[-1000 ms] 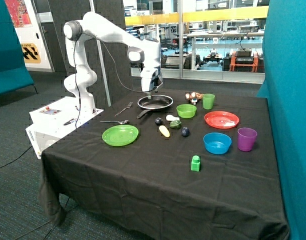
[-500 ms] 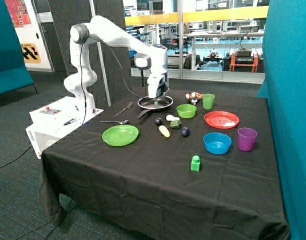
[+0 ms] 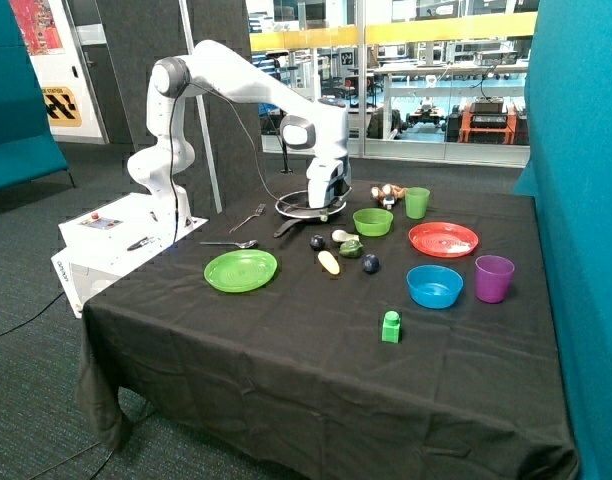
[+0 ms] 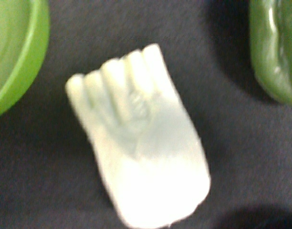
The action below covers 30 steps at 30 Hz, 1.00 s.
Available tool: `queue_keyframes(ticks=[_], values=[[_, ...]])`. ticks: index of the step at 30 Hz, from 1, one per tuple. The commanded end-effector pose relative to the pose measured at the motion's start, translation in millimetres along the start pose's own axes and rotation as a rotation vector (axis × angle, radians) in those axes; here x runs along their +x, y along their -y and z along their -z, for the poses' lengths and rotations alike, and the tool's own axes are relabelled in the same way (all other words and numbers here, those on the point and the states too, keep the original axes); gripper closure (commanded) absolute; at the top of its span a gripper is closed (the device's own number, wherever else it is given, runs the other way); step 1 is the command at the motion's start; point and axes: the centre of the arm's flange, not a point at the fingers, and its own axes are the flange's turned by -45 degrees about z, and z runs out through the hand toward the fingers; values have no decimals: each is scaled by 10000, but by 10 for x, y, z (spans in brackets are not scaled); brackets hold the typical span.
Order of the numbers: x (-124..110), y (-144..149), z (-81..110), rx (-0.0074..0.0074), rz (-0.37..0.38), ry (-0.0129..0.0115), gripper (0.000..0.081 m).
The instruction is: Cook the capsicum and place it on a plate
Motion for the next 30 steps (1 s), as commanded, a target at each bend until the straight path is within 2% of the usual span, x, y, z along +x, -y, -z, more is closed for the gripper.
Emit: queue_keyframes(ticks=[1,4,9,10,11,14,15,17,22,30], values=[[222,-155,-100,4,-292,66,213],[257,-184,-131,4,-348,66,209],[298,-226,-205,4,-478,66,289],[304,-235,-217,4,-501,66,221],[313,-253,-235,4,-533,66,197],[361,-320,-276,3,-602,66,215],[370,-331,-282,3,-604,66,173],[399,-366,-294,3,-601,66,181],[474,-463,-334,3,-589,66,132],[492,-495,-458,4,-505,66,141]])
